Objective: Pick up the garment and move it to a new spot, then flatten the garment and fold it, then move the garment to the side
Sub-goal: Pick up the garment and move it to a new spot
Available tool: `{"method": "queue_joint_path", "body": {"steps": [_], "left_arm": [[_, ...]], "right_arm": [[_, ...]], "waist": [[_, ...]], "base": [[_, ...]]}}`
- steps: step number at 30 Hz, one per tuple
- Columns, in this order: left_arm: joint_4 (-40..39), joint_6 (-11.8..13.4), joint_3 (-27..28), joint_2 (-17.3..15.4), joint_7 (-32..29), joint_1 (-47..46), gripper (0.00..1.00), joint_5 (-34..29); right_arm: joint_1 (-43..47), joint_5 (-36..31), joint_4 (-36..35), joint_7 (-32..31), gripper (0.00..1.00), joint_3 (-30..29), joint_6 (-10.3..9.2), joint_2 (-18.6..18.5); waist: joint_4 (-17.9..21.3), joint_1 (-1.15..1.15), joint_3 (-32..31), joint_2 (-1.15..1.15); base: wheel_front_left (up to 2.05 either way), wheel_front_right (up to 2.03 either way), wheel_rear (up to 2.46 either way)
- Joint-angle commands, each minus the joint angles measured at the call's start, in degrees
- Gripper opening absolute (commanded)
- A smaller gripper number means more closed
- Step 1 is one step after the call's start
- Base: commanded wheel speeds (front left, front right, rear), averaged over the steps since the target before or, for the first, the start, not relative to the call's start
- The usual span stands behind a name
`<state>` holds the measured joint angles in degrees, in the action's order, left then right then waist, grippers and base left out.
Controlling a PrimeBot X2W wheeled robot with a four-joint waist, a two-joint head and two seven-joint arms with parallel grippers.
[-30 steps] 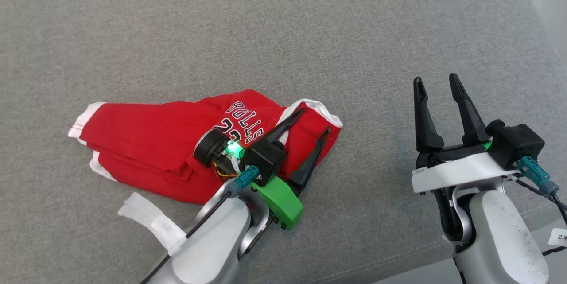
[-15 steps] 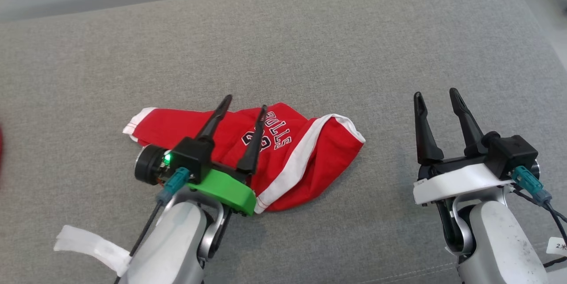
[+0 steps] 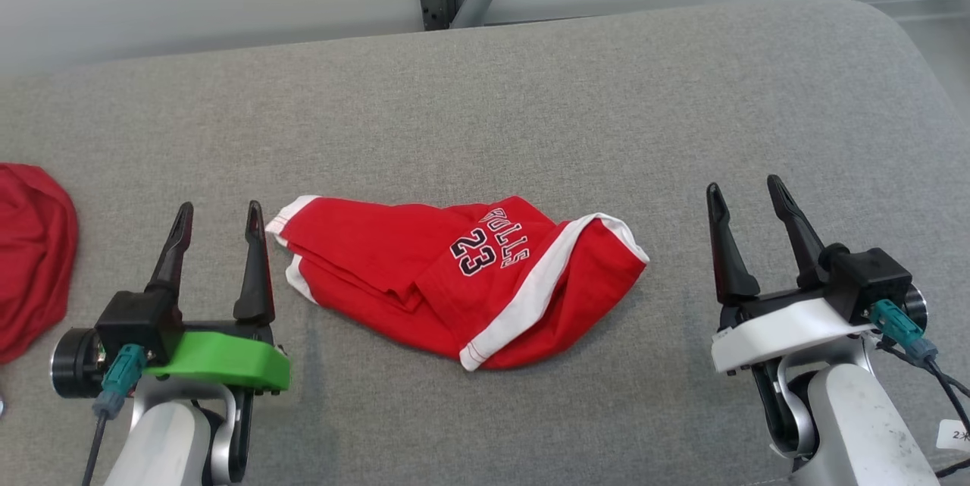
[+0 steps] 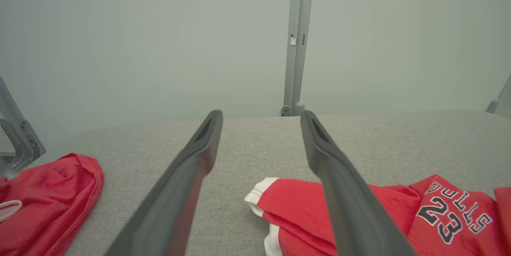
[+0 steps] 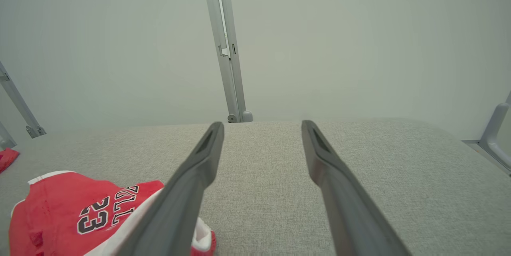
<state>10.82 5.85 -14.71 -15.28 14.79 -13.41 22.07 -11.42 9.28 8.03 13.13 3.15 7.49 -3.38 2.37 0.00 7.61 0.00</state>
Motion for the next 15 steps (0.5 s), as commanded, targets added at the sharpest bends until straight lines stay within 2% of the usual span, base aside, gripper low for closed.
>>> {"method": "queue_joint_path", "body": {"steps": [1, 15], "left_arm": [[-0.8, 0.2, 0.3, -0.4, 0.4, 1.6, 1.0, -0.1], [-6.7, 1.6, 0.0, -2.3, -2.6, 10.3, 1.0, 1.4]], "right_arm": [[1.0, -0.5, 0.1, -0.3, 1.0, -0.1, 0.0, -0.4], [6.9, -1.4, -1.8, -2.4, 1.0, -0.9, 0.0, -1.2]], "waist": [[-0.3, 0.0, -1.2, 0.0], [0.6, 0.0, -6.7, 0.0]], "base": [[0.0, 0.0, 0.0], [0.0, 0.0, 0.0]]}}
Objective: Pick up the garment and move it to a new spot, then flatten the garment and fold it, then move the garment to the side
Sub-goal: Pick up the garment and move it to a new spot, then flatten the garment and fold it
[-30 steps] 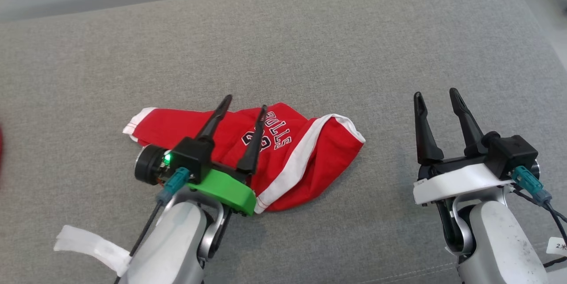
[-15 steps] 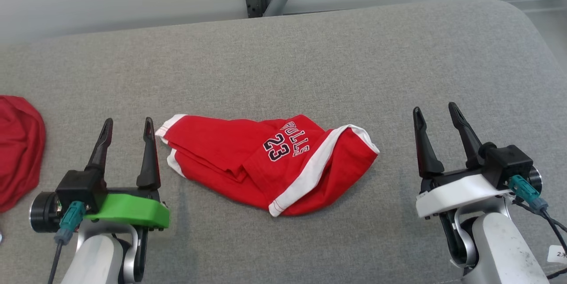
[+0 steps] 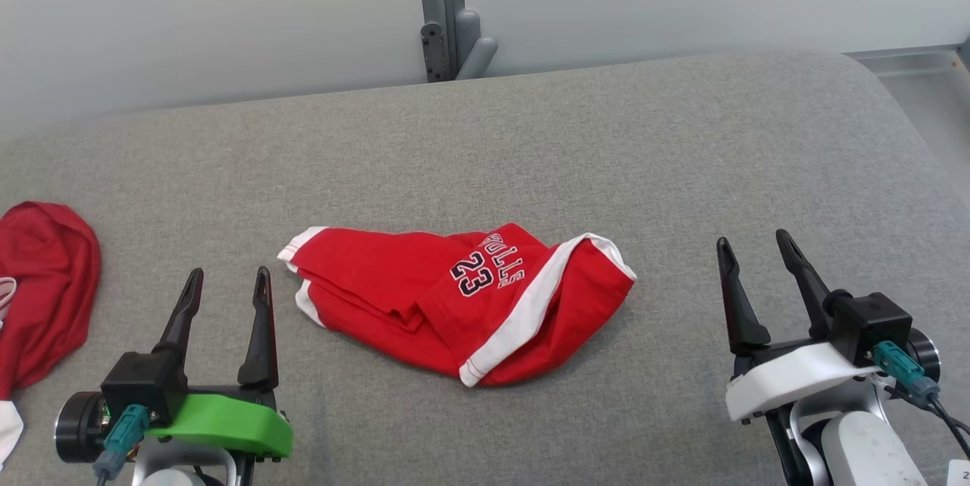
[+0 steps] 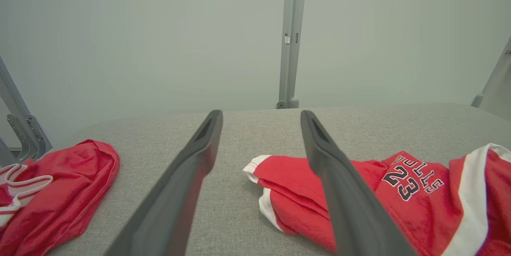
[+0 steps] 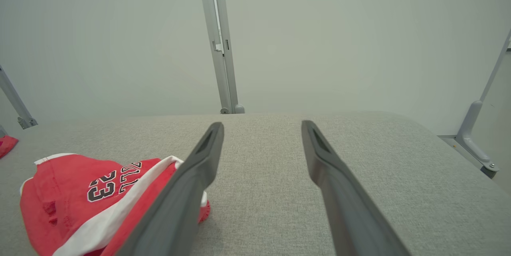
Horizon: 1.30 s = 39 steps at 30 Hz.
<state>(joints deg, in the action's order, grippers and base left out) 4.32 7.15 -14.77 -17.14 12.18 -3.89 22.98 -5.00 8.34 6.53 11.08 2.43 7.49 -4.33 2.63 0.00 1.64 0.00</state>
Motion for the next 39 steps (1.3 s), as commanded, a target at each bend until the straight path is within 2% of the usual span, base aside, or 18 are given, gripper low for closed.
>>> {"method": "queue_joint_path", "body": {"steps": [1, 28, 33, 39], "left_arm": [[-0.6, 0.4, 0.0, -0.5, -0.4, 1.1, 1.0, 0.5], [-1.9, 1.6, -0.7, -1.2, -2.3, 1.2, 1.0, 1.3], [-2.1, 0.1, -3.1, -0.4, -3.0, -2.2, 1.0, 0.1], [0.2, -4.1, -9.2, 3.2, -5.2, -8.8, 1.0, -0.3]], "right_arm": [[1.0, -0.5, -0.5, -0.4, 1.0, -0.2, 0.0, -0.3], [3.0, -0.8, -3.0, -2.2, 1.0, -1.1, 0.0, 0.1], [2.4, -0.8, -3.3, -2.2, 1.0, -1.4, 0.0, 0.0], [0.9, -1.1, -3.5, -1.8, 1.0, -0.9, 0.0, 0.0]], "waist": [[0.4, 0.0, -0.9, 0.0], [-0.1, 0.0, -0.8, 0.0], [-0.8, 0.0, 0.4, 0.0], [-0.7, 0.0, 2.9, 0.0]], "base": [[0.0, 0.0, 0.0], [0.0, 0.0, 0.0], [0.0, 0.0, 0.0], [0.0, 0.0, 0.0]]}}
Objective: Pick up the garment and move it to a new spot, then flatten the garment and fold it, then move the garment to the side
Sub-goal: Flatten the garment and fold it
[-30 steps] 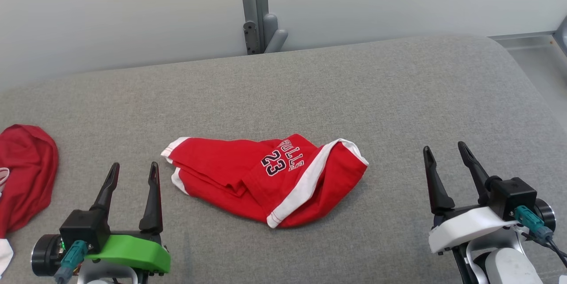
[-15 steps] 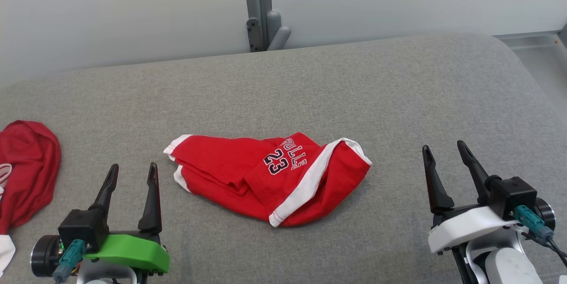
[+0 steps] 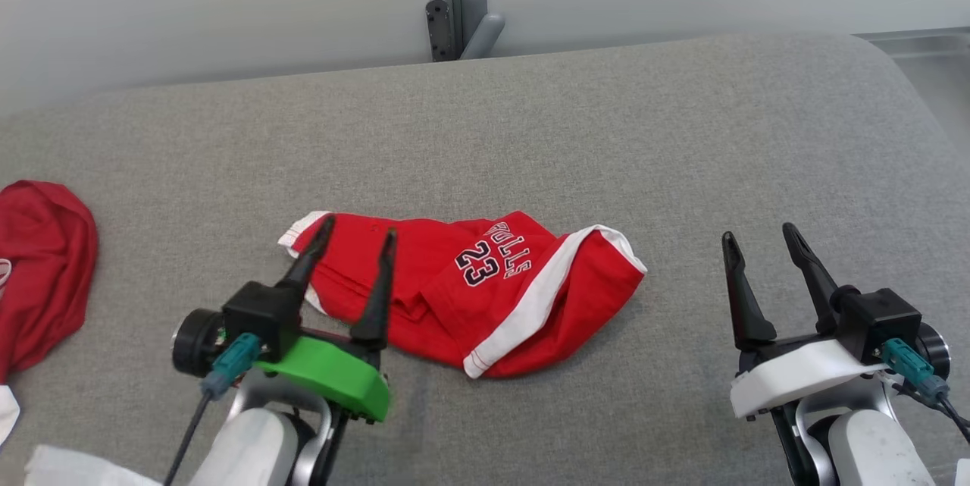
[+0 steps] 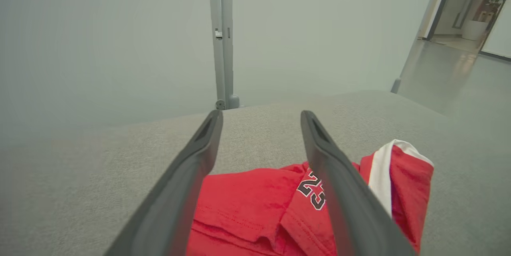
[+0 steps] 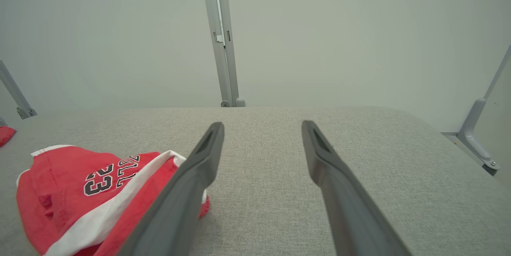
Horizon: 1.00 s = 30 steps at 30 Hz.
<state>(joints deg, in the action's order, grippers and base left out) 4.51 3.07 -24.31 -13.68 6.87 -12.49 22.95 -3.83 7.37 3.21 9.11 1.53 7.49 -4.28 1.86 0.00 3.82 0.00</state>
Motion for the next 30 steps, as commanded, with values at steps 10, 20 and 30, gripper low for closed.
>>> {"method": "queue_joint_path", "body": {"steps": [10, 20, 30], "left_arm": [[11.3, -5.6, -7.0, 5.0, -6.8, -2.4, 1.0, 3.2], [19.3, -6.9, -6.4, 6.1, -9.0, -4.3, 1.0, 6.8], [17.9, -9.5, -7.2, 5.5, -5.8, -7.5, 0.0, 8.4]], "right_arm": [[-2.4, 0.6, 0.6, 1.1, 1.0, 1.1, 0.0, 0.2], [-3.7, 0.7, 1.5, 2.1, 1.0, 1.0, 0.0, 0.6], [-4.8, 1.0, 2.3, 2.6, 1.0, 1.3, 0.0, 0.8]], "waist": [[2.7, 0.0, 5.2, 0.0], [3.4, 0.0, 7.9, 0.0], [3.3, 0.0, 8.5, 0.0]], "base": [[0.0, 0.0, 0.0], [0.0, 0.0, 0.0], [0.0, 0.0, 0.0]]}}
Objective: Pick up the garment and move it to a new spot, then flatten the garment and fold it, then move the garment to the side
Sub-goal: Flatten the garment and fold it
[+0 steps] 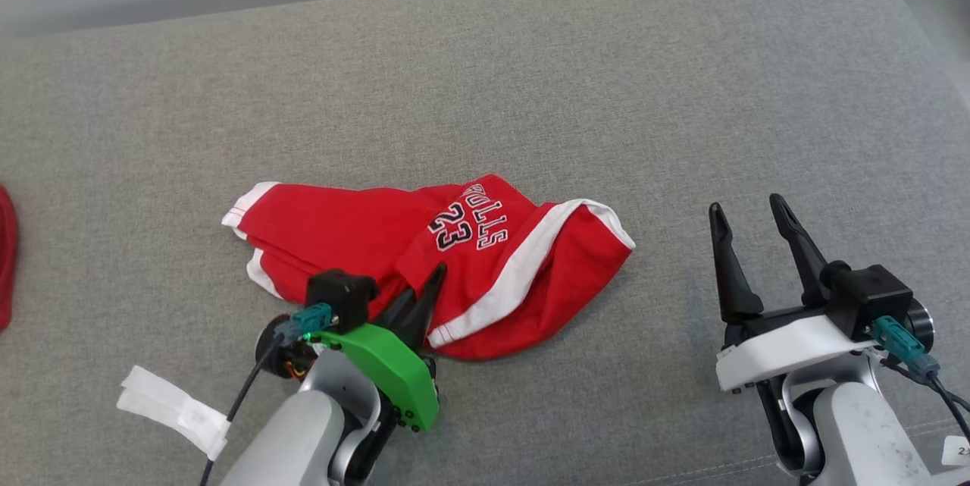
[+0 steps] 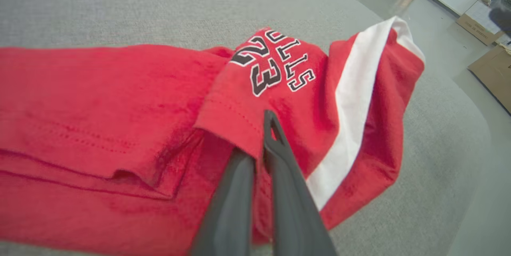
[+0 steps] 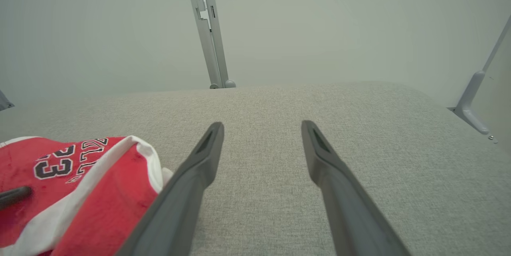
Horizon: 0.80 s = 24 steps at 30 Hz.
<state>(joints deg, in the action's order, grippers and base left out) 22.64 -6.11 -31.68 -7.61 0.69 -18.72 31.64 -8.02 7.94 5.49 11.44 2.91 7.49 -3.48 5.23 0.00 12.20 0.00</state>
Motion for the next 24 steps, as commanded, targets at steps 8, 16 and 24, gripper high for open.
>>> {"method": "queue_joint_path", "body": {"steps": [8, 16, 24], "left_arm": [[-13.4, 2.5, 3.2, -5.4, -1.5, -3.8, 0.0, -1.5], [-24.0, 7.6, 9.3, -12.8, -7.9, 0.6, 0.0, 0.7], [-21.8, 9.9, 12.5, -13.4, -6.7, 8.1, 0.0, 4.0]], "right_arm": [[-1.1, 0.7, 0.5, 0.7, 1.0, -1.3, 0.0, 0.2], [-1.3, 0.9, 0.8, 1.0, 1.0, -2.0, 0.0, 0.3], [-1.9, 1.0, 1.0, 1.1, 1.0, -2.5, 0.0, 0.4]], "waist": [[-1.3, 0.0, 0.4, 0.0], [-1.8, 0.0, 0.5, 0.0], [-2.5, 0.0, 1.4, 0.0]], "base": [[0.0, 0.0, 0.0], [0.0, 0.0, 0.0], [0.0, 0.0, 0.0]]}}
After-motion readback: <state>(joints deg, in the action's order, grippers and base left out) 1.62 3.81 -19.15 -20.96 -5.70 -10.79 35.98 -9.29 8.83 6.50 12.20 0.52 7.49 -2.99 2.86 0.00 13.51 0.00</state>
